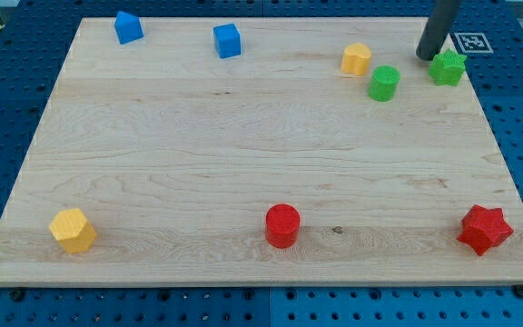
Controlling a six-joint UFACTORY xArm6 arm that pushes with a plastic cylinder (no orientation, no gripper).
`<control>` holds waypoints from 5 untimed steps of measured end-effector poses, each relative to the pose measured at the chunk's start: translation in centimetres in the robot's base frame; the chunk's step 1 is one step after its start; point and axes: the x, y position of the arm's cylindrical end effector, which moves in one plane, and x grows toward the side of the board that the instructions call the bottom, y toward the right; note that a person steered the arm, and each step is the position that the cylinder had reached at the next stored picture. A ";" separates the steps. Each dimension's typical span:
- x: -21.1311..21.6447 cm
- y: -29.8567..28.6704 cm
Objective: Make a diagonal line out of green blocks and the yellow heart
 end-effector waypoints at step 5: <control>5.7 2.0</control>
